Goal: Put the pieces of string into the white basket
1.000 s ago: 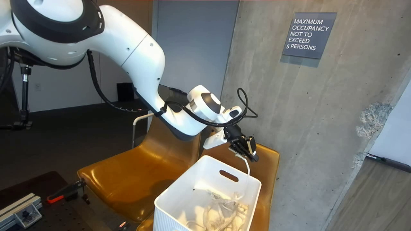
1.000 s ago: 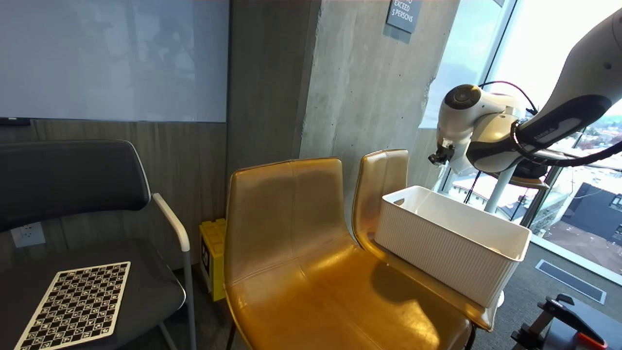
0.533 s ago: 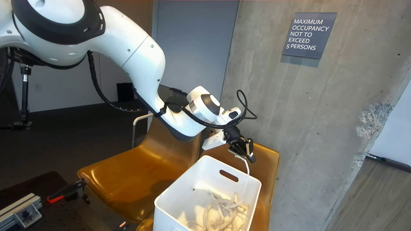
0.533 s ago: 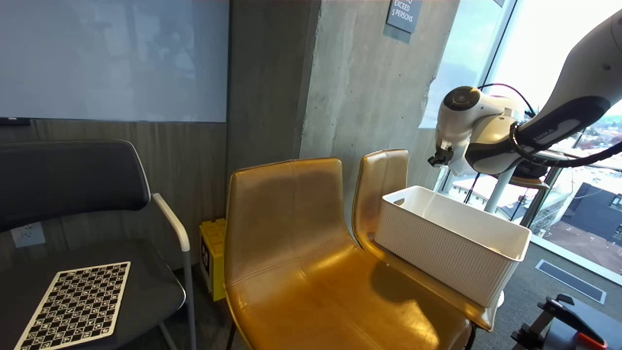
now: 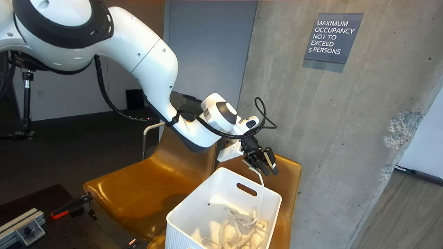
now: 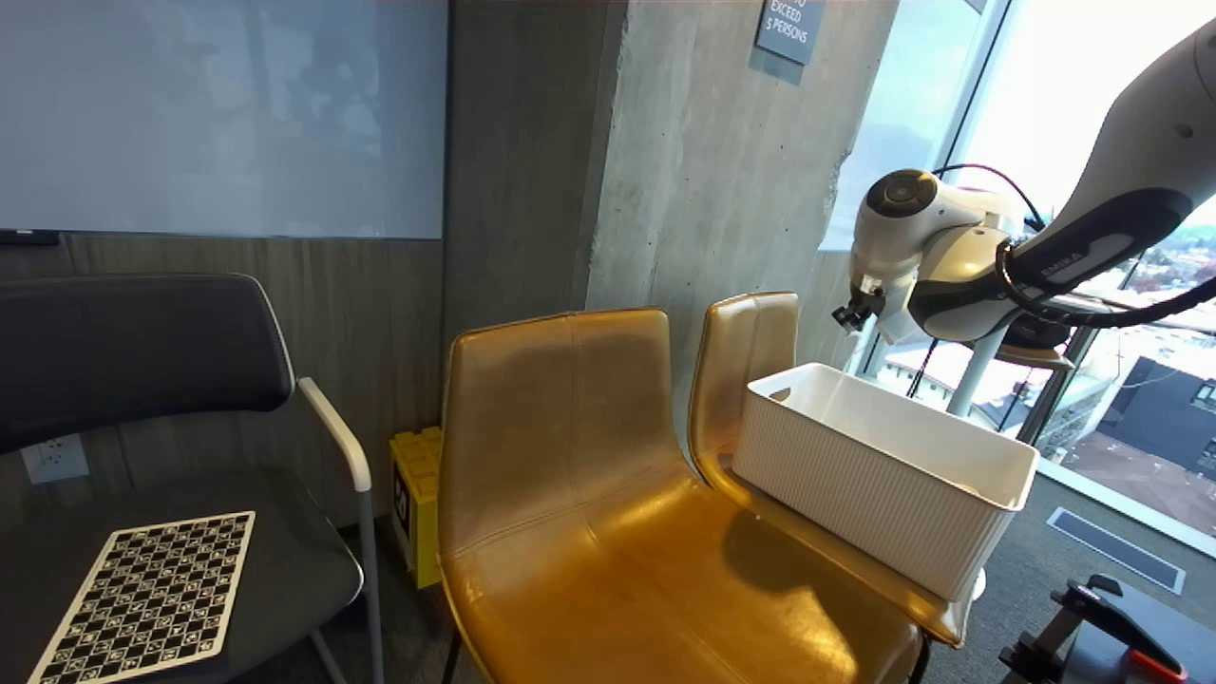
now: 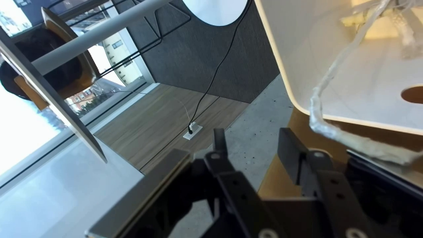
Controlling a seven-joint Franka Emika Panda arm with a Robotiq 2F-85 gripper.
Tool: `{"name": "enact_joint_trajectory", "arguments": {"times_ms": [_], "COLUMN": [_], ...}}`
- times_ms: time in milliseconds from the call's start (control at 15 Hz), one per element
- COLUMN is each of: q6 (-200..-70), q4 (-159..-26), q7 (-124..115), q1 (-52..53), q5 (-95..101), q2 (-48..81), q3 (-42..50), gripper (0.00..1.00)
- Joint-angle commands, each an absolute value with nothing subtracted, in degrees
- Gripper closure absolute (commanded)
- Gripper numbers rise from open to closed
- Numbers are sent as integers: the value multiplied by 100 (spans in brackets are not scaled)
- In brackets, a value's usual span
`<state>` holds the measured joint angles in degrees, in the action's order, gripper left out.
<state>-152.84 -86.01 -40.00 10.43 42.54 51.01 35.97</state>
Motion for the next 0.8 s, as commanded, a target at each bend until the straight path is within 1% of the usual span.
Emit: {"name": "enact_joint_trajectory", "arguments": {"times_ms": [0,200,267,400,733], "q6": [-15175,-15147,-15132,-15076,-14689], "q4": [-8587,-8556,-8546,-8529,-8551], "q7": [-3839,-3811,-3797,-3727,-2917], "q1": [929,923,923,900,549], "q5": [4294,4280,4275,4245,3896], "q2": [4975,4984,4988,4990,4840], "q3": [3435,3421,3415,3361,2728], "gripper": [23,2,0,0,0]}}
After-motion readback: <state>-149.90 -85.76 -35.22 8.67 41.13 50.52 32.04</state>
